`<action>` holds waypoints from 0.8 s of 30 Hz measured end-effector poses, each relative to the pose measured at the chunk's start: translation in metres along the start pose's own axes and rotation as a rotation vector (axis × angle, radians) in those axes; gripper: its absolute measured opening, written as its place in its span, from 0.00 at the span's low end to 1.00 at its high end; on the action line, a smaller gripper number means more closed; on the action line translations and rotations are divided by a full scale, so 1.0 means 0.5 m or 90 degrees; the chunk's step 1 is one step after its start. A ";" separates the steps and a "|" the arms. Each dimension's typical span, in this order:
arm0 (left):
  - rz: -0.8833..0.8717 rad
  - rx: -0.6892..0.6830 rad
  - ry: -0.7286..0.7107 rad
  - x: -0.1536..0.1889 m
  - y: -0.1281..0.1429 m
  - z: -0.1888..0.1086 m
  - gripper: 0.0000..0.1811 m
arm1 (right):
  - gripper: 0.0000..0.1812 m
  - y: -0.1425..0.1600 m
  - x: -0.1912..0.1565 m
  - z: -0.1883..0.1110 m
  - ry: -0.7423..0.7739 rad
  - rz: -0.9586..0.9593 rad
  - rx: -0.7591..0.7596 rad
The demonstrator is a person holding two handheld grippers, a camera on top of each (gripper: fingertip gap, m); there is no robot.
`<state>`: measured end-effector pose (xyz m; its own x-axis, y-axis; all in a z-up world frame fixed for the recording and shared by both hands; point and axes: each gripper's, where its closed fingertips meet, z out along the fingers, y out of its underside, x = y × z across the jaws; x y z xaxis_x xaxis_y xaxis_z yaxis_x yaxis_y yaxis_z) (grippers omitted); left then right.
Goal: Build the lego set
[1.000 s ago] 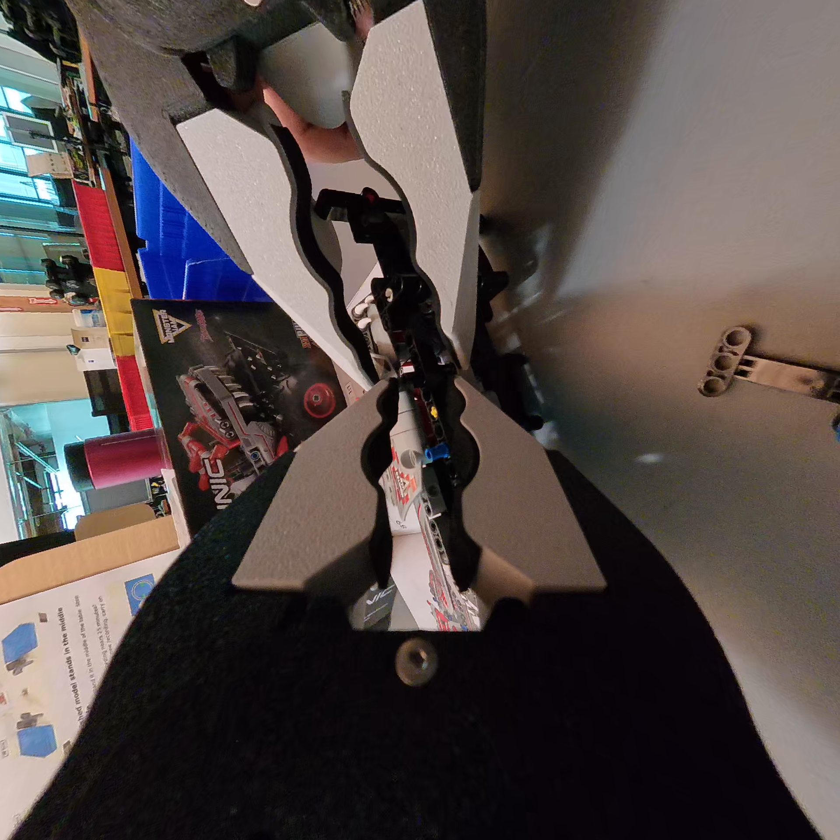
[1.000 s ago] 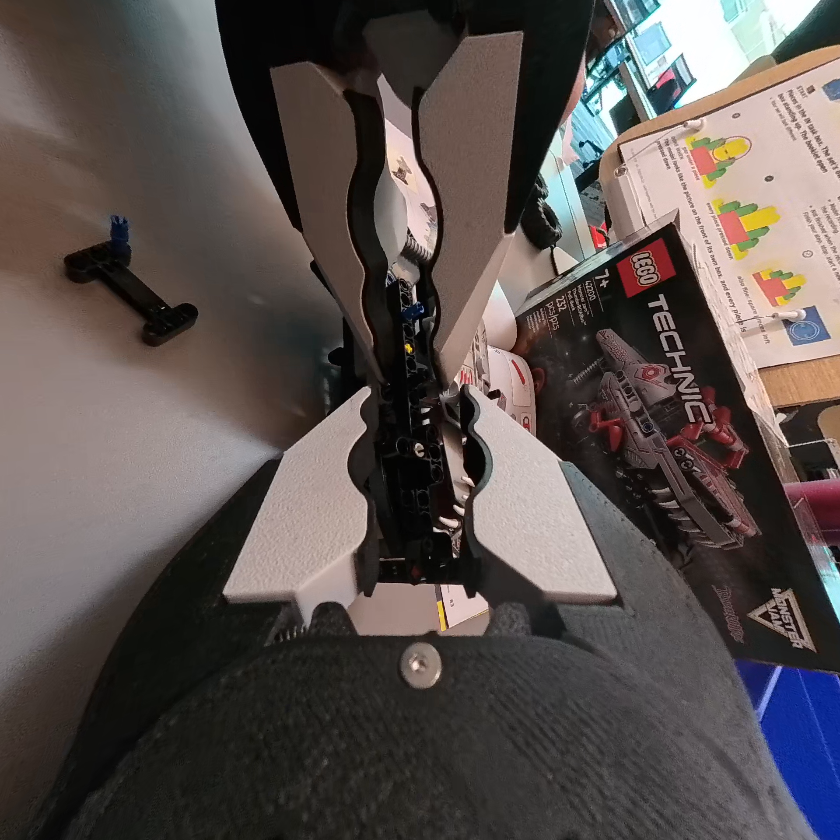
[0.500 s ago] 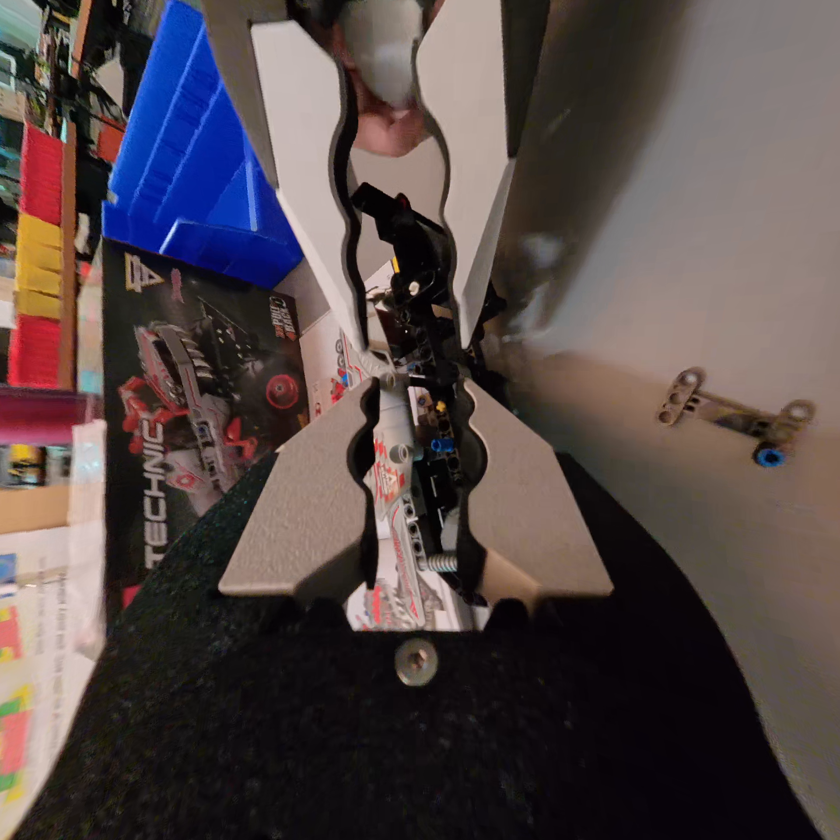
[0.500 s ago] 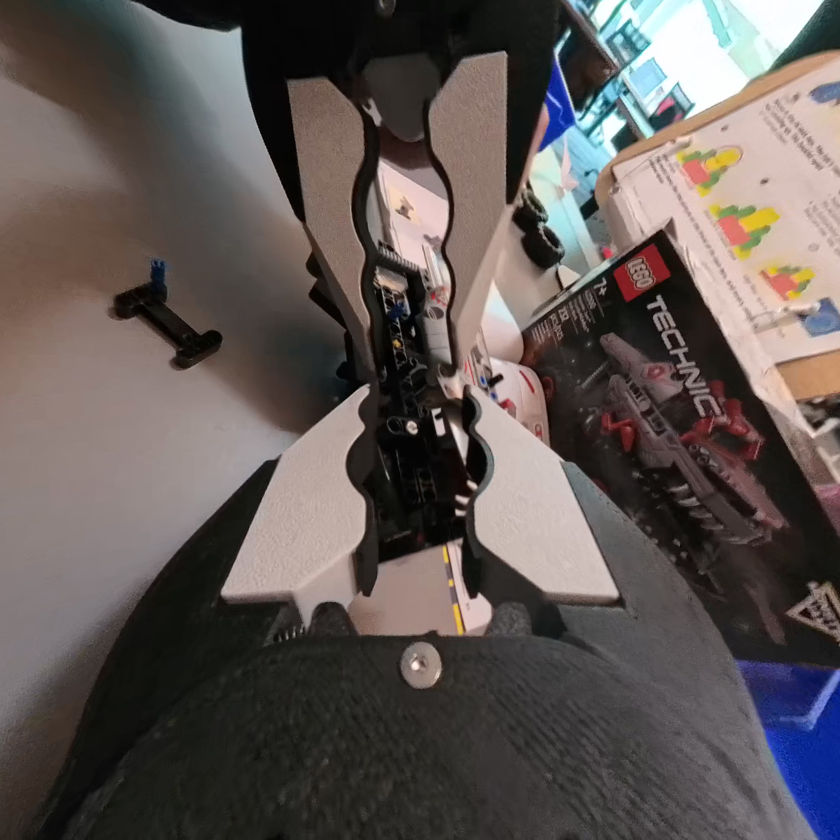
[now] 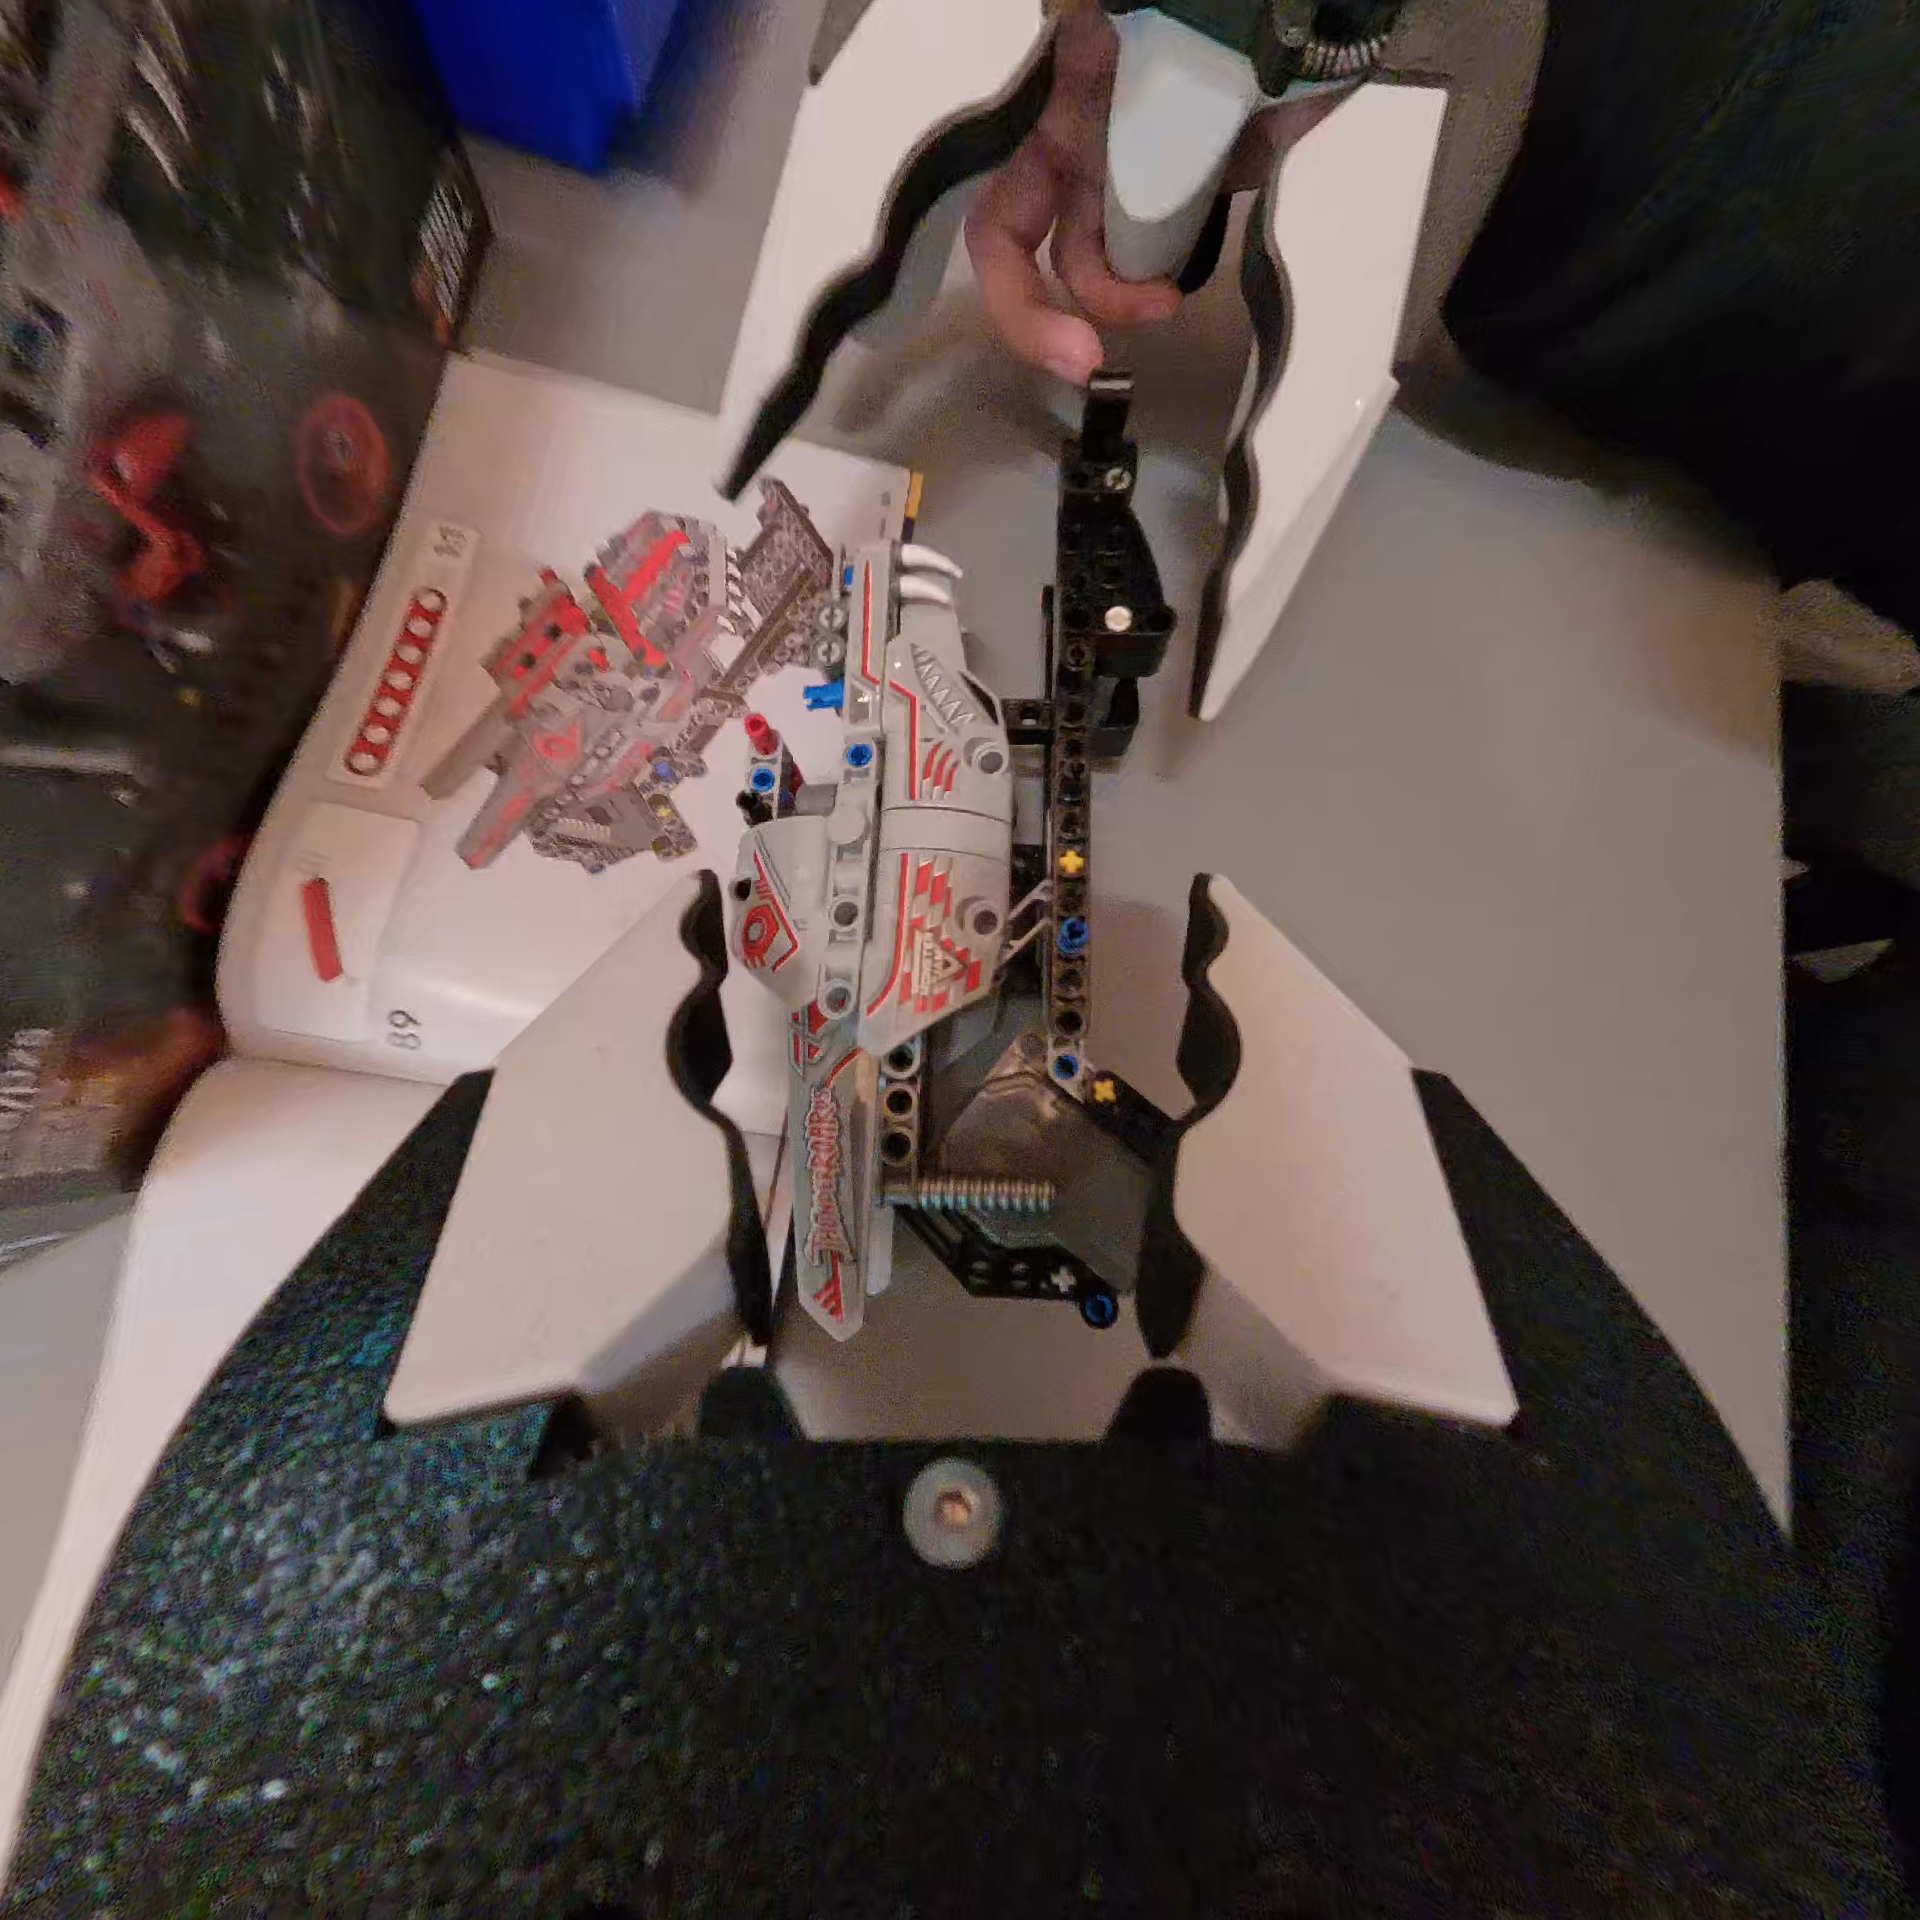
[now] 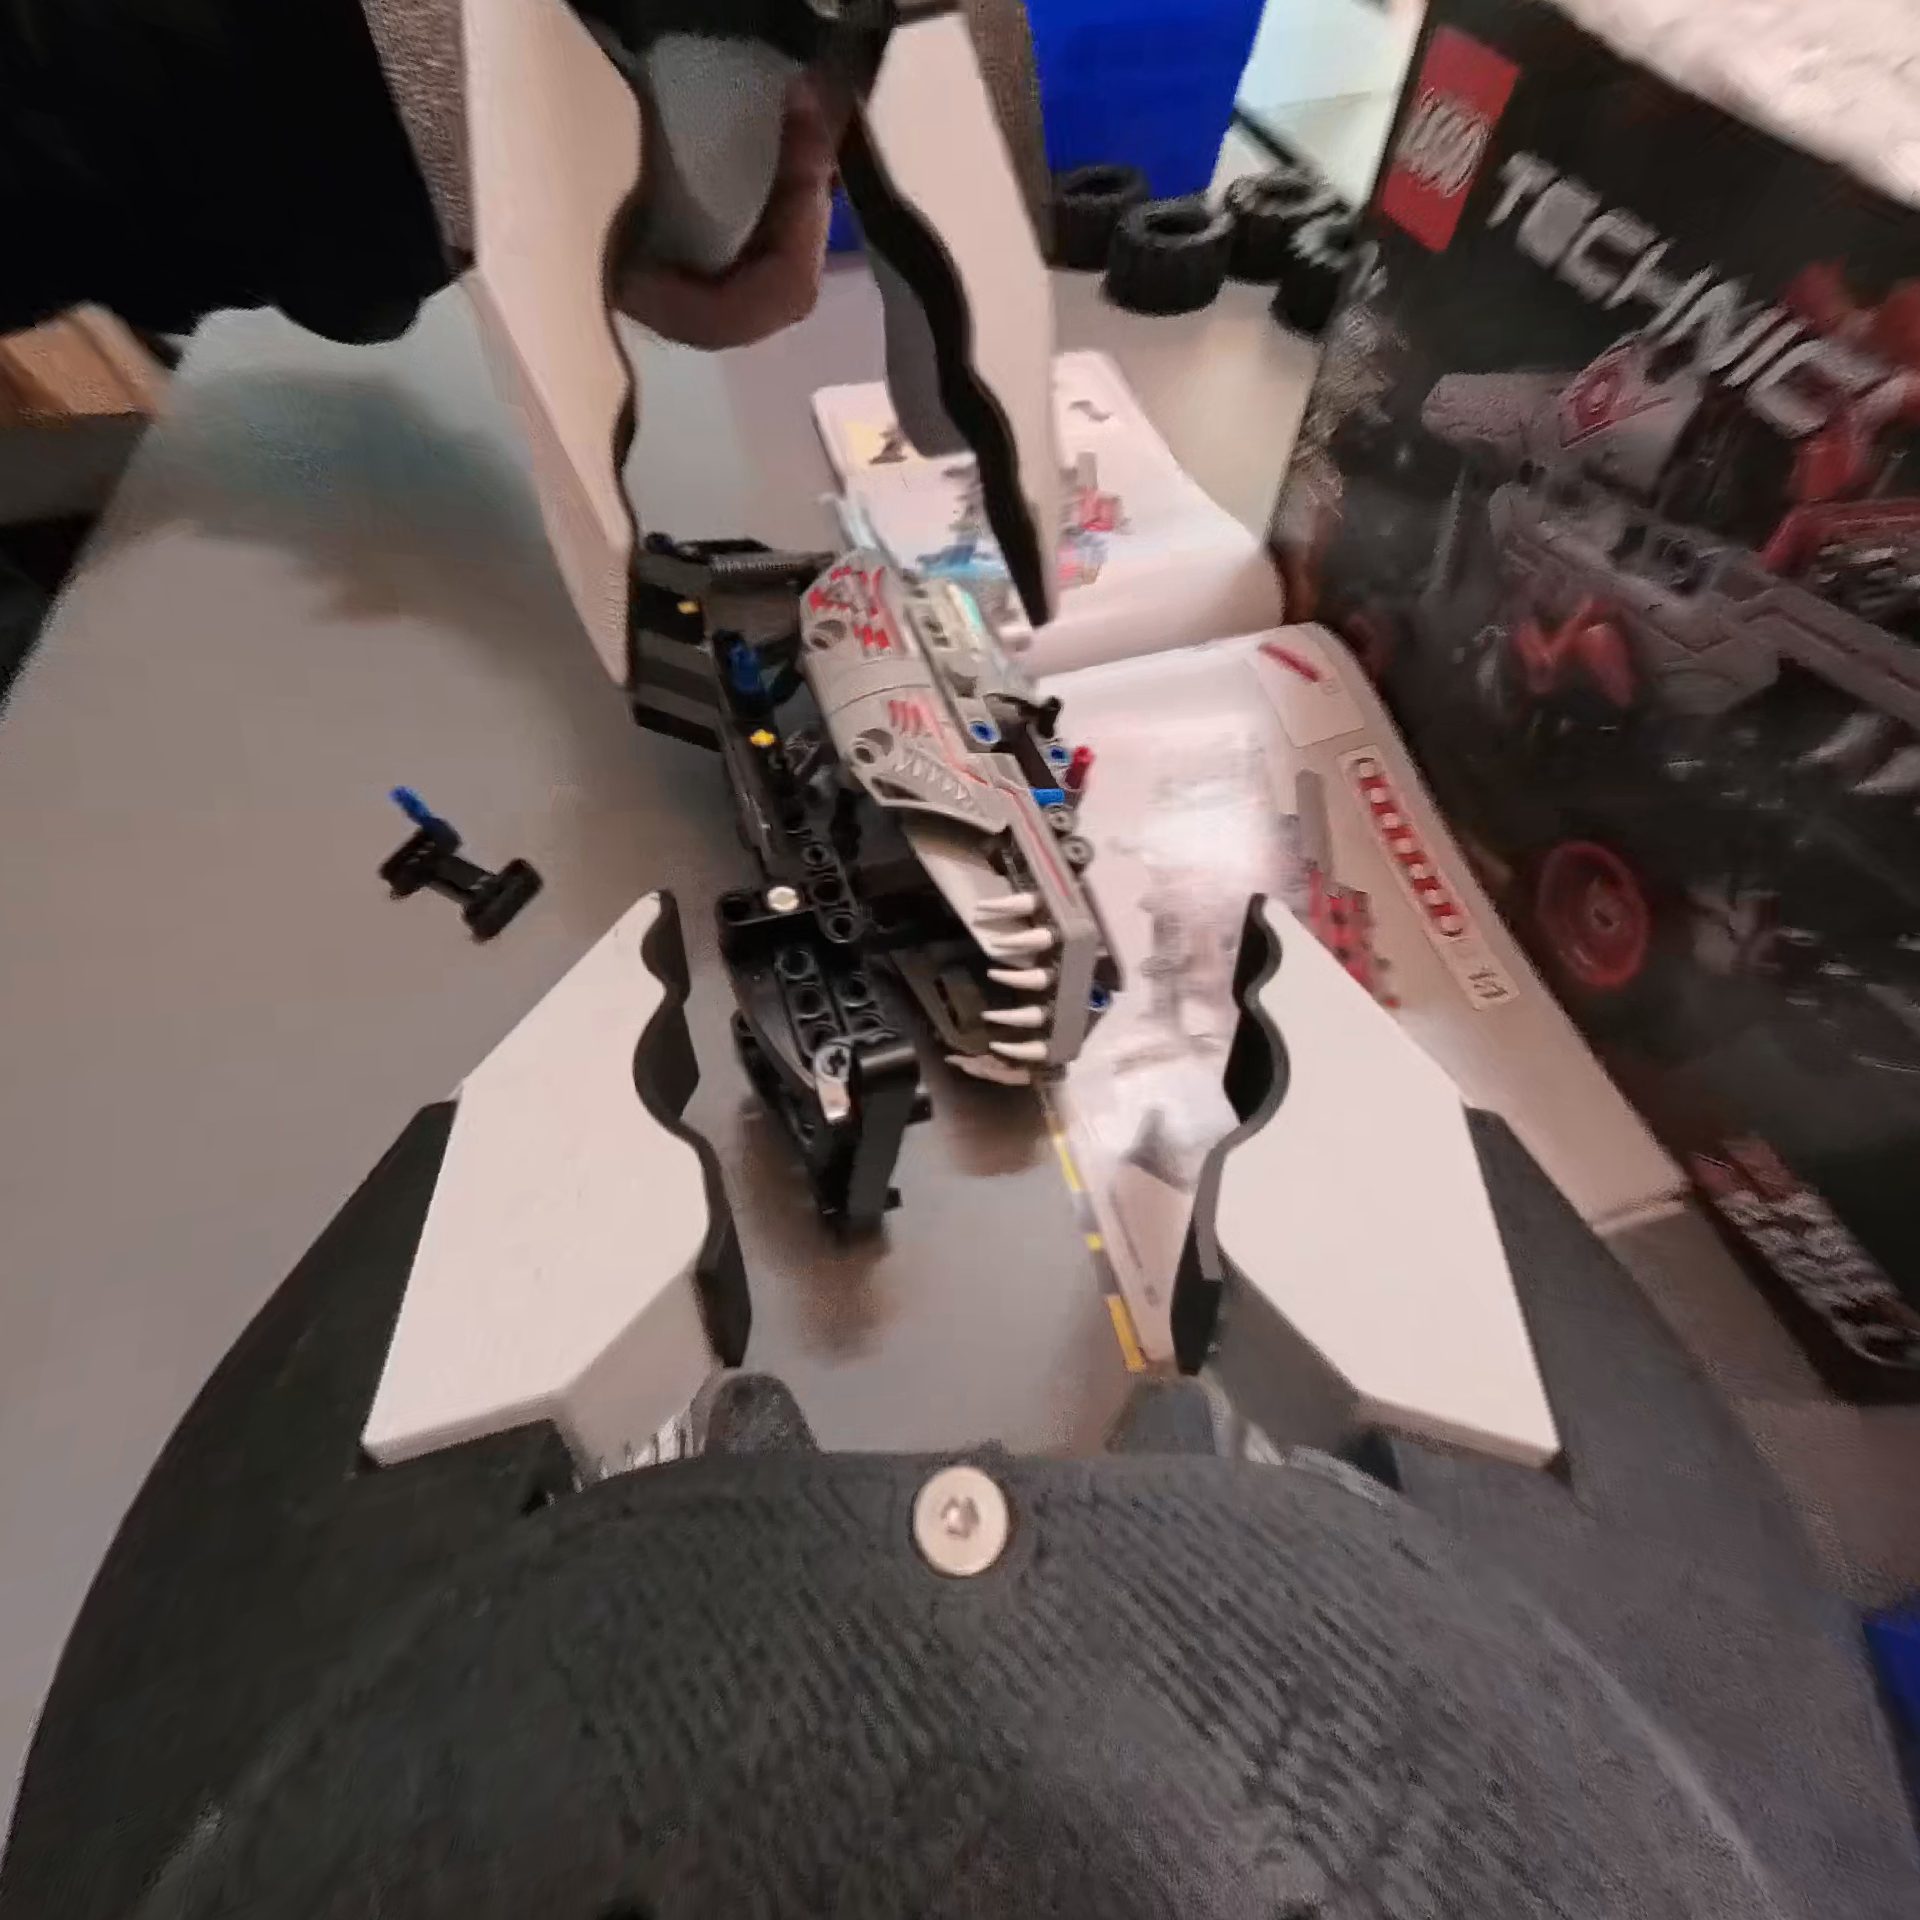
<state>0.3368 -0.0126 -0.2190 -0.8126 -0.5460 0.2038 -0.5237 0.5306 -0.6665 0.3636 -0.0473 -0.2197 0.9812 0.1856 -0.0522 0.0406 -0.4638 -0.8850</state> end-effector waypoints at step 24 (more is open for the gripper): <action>0.550 -0.012 -0.420 0.103 0.040 0.012 0.44 | 0.60 -0.026 -0.144 -0.084 0.203 0.118 0.131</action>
<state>0.2860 -0.0336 -0.2261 -0.6137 -0.2209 -0.7580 0.1507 0.9097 -0.3871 0.3002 -0.0909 -0.1850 0.9788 -0.1770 -0.1027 -0.1494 -0.2757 -0.9495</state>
